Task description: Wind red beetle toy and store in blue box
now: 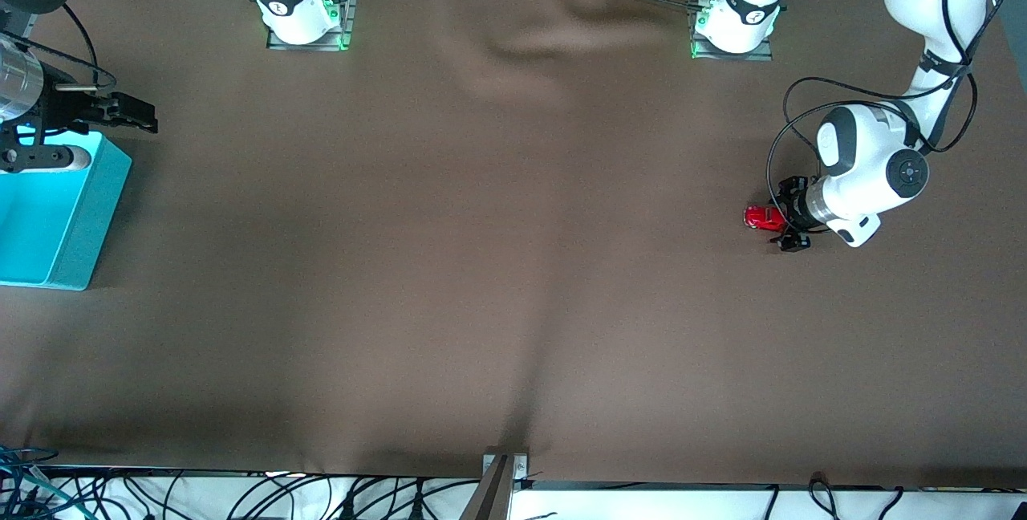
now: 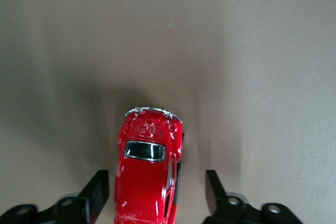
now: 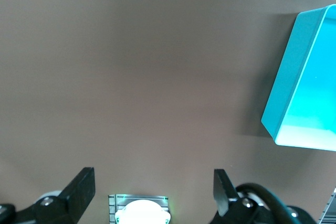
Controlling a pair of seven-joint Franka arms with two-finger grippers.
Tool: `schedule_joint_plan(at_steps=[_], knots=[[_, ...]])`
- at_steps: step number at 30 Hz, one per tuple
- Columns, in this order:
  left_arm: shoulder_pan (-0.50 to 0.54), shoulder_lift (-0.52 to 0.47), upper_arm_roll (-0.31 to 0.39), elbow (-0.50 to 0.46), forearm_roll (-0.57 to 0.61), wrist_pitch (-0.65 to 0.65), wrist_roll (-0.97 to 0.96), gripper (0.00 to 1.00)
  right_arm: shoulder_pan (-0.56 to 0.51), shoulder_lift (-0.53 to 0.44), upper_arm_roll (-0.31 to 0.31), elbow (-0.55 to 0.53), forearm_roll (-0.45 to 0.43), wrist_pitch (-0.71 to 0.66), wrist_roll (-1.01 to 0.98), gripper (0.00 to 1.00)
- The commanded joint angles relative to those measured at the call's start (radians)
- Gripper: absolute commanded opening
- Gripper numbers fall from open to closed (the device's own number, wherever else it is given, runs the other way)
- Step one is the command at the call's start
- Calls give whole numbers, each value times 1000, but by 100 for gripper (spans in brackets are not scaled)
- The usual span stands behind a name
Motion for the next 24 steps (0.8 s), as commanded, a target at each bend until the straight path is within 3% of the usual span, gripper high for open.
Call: schedule_joint_plan(at_steps=[1, 3, 4, 12, 24], knots=[[4, -2, 0, -4, -22, 11, 4, 19, -1, -1, 3, 17, 12, -15, 8, 100], [4, -2, 0, -4, -22, 11, 4, 1, -1, -2, 3, 15, 14, -15, 7, 100], [2, -2, 0, -4, -22, 11, 4, 0, -1, -2, 4, 15, 14, -16, 8, 100], [-4, -5, -6, 6, -22, 6, -15, 0, -1, -4, 0, 17, 14, -15, 7, 100], [-5, -16, -172, 47, -22, 1, -176, 0, 0, 2, 4, 17, 11, -7, 10, 100]])
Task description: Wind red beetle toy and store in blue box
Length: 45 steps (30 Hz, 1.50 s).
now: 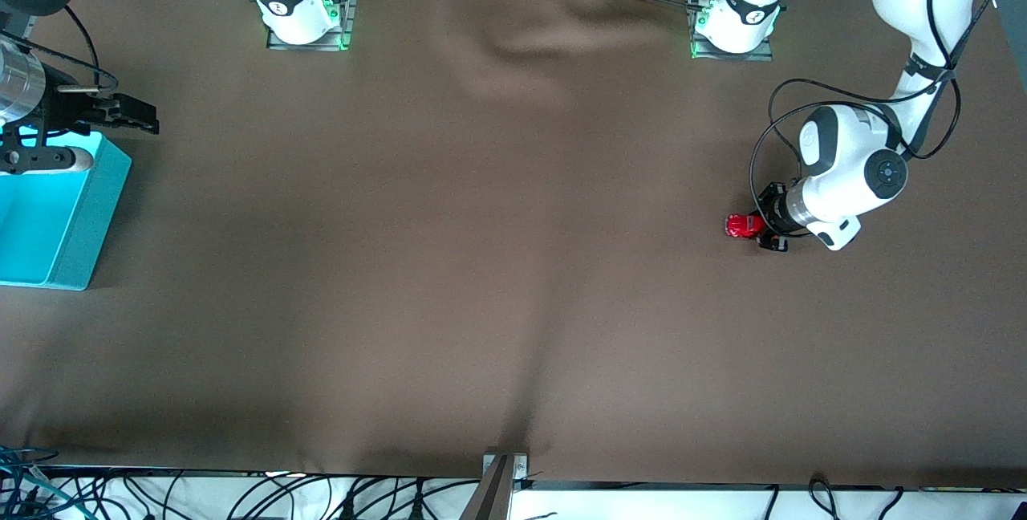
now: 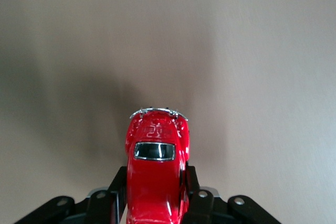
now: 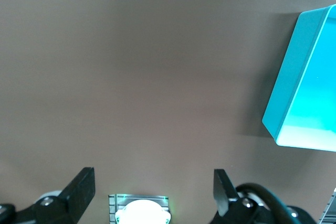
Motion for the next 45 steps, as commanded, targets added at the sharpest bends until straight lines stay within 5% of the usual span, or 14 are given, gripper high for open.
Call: schedule_joint_plan(at_steps=[1, 23, 45], knots=[[-4, -13, -67, 23, -22, -7, -93, 0, 0, 3, 3, 15, 10, -3, 10, 100], [-62, 75, -100, 46, -6, 24, -194, 0, -4, 30, 2, 15, -4, 10, 7, 100], [5, 86, -87, 46, 73, 24, -174, 0, 3, 40, 3, 12, -6, 0, 8, 100]])
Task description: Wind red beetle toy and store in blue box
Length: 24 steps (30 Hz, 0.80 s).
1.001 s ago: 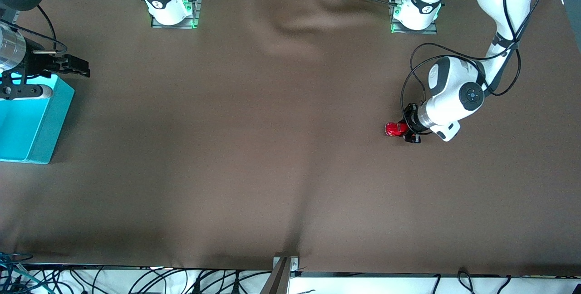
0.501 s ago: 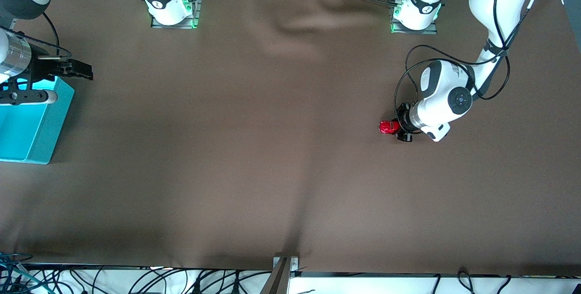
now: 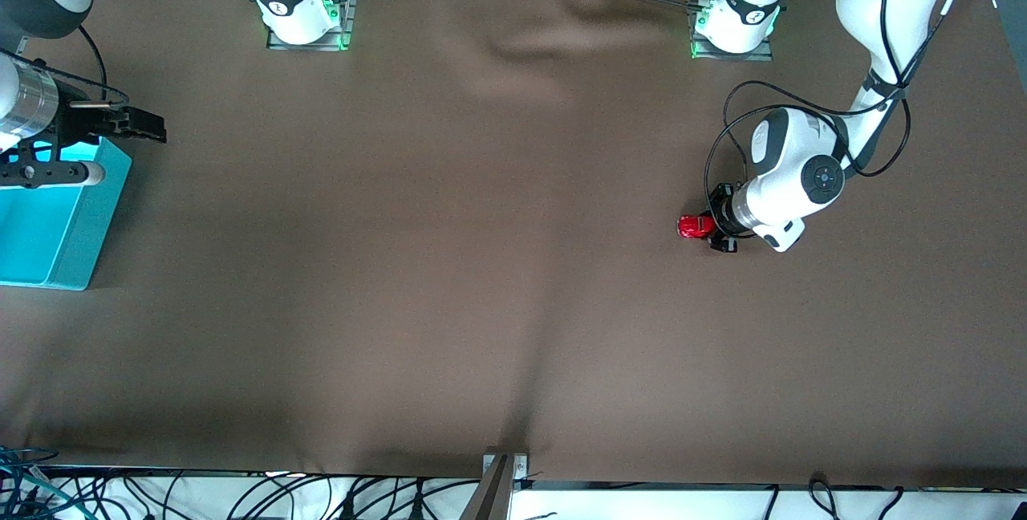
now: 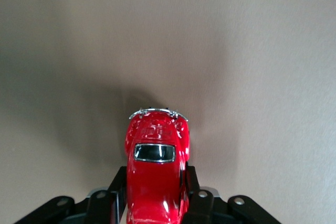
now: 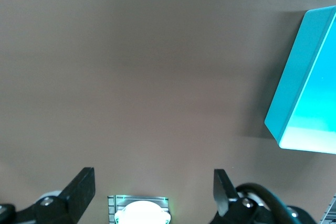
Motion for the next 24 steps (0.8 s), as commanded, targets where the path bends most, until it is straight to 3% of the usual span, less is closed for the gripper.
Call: schedule_joint_plan(at_steps=[1, 24], knots=[[31, 29, 11, 16, 49, 16, 32, 0, 4, 4, 5, 12, -5, -13, 10, 100], [151, 31, 15, 17, 74, 16, 166, 0, 7, 7, 8, 10, -2, -22, 8, 100]])
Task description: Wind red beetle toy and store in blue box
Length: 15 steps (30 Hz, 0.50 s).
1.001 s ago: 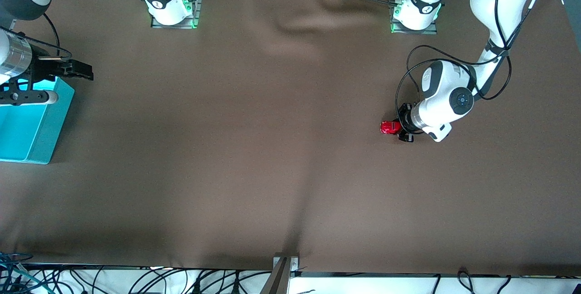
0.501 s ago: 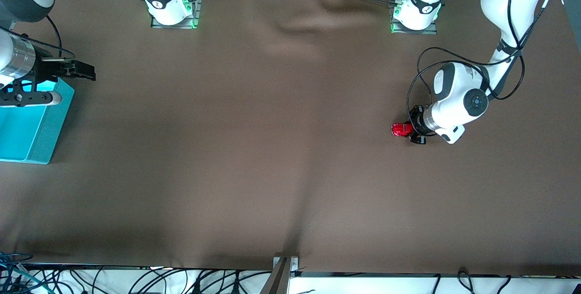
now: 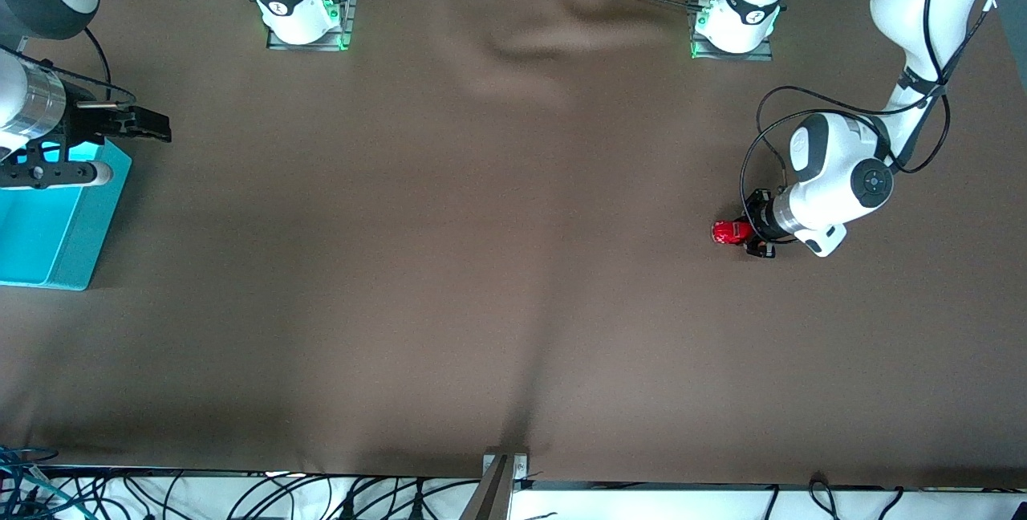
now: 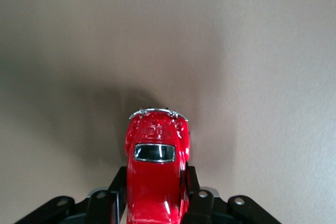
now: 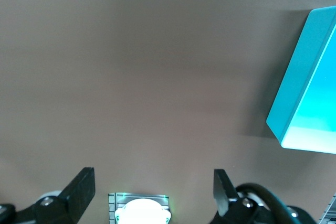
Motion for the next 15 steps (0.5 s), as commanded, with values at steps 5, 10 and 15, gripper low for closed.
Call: schedule_joint_plan(at_steps=[5, 10, 15], knots=[[48, 31, 7, 17, 55, 16, 36, 0, 2, 5, 3, 10, -2, -14, 5, 100], [66, 33, 9, 17, 66, 16, 36, 0, 8, 7, 3, 12, -1, -10, 8, 100], [86, 40, 7, 17, 98, 16, 36, 0, 8, 22, 3, 9, -2, -2, 5, 100]])
